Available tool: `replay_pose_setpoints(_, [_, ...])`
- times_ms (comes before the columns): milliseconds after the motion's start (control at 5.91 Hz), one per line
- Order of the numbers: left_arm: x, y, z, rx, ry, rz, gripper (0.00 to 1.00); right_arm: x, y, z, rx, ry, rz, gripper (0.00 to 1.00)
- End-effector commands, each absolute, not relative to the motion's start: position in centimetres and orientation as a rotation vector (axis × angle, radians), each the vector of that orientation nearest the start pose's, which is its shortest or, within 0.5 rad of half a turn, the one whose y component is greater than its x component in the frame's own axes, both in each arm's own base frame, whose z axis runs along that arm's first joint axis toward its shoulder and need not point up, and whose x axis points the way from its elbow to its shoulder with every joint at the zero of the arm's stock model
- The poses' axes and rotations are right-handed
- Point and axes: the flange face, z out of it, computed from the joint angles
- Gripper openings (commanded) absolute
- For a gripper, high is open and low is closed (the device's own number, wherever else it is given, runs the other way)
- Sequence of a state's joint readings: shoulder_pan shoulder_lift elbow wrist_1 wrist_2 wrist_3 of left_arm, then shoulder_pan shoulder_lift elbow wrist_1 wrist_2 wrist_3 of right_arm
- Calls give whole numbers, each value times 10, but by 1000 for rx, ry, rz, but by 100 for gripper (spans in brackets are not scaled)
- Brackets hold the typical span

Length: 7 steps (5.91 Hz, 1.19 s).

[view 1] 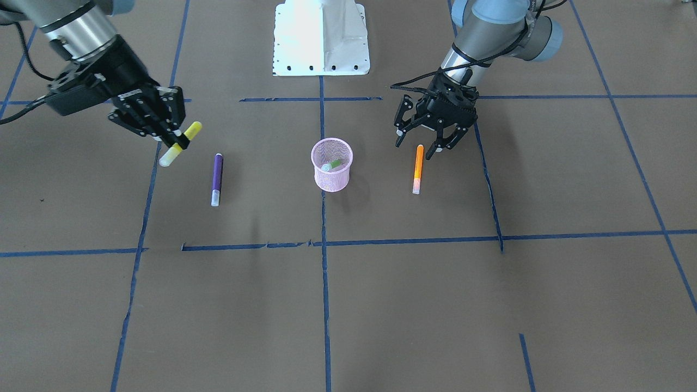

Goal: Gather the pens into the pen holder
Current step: 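Carry the yellow highlighter with the right gripper and drop it into the cup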

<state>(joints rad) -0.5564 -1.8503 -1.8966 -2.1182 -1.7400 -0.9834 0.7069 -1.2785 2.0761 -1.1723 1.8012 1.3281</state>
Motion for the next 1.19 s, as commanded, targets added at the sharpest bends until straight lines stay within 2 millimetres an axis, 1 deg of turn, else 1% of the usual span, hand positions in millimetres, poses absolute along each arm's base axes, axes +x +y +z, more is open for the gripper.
replay_pose_setpoints(0, [434,-401,309,405,959,137,74,-414,-368,188,537,-1168,361,0])
replay_pose_setpoints(169, [435,-402,311,420,946,176,75,-456,-346,174,619,-1157,447,0])
replay_pose_setpoints(339, [437,-403,315,419,935,184,75,-489,-341,162,713,-1127,511,0])
replay_pose_setpoints(508, [439,-402,316,417,936,187,75,-523,-331,180,806,-1047,546,1])
replay_pose_setpoints(677, [439,-402,316,418,935,186,75,-541,-332,181,844,-1015,576,1])
replay_pose_setpoints(847, [439,-402,313,421,939,186,76,-562,-327,183,866,-992,586,1])
replay_pose_setpoints(1016, [440,-403,313,420,938,186,76,-577,-323,194,870,-973,604,5])
